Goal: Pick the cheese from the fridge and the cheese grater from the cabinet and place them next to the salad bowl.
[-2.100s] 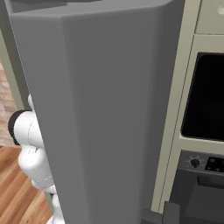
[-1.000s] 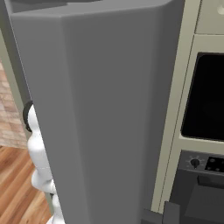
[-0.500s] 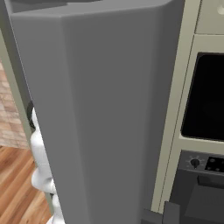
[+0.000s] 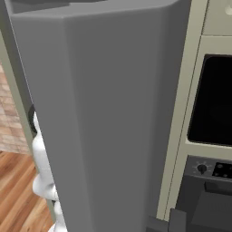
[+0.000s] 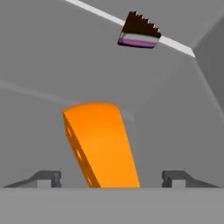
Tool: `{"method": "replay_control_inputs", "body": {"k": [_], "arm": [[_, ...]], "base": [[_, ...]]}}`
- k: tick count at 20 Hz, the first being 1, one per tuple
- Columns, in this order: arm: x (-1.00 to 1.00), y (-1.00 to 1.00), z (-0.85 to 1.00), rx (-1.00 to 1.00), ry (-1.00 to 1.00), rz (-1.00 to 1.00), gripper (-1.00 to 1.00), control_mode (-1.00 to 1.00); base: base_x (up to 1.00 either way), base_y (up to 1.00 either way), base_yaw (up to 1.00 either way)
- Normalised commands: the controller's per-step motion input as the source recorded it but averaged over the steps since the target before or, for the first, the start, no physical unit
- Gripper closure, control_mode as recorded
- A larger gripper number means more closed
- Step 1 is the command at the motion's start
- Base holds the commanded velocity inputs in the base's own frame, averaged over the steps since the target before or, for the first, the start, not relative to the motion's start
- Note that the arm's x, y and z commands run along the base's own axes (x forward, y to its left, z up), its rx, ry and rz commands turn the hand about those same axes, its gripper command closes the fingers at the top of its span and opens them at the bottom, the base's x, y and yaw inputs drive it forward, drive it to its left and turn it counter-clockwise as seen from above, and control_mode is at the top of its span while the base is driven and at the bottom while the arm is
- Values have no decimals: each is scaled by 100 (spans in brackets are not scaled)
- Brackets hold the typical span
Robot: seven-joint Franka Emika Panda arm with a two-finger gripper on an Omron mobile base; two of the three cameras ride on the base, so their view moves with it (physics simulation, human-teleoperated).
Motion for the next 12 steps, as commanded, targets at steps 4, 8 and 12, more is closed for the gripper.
{"method": "replay_control_inputs", "body": {"k": [4, 8, 12], "arm": [[-2, 13, -27, 5, 0, 7, 100, -100], [-11, 16, -35, 4, 0, 8, 100, -100], [-4, 8, -22, 3, 0, 11, 100, -100]], "base": [[0, 0, 0], [0, 0, 0], [0, 0, 0]]}}
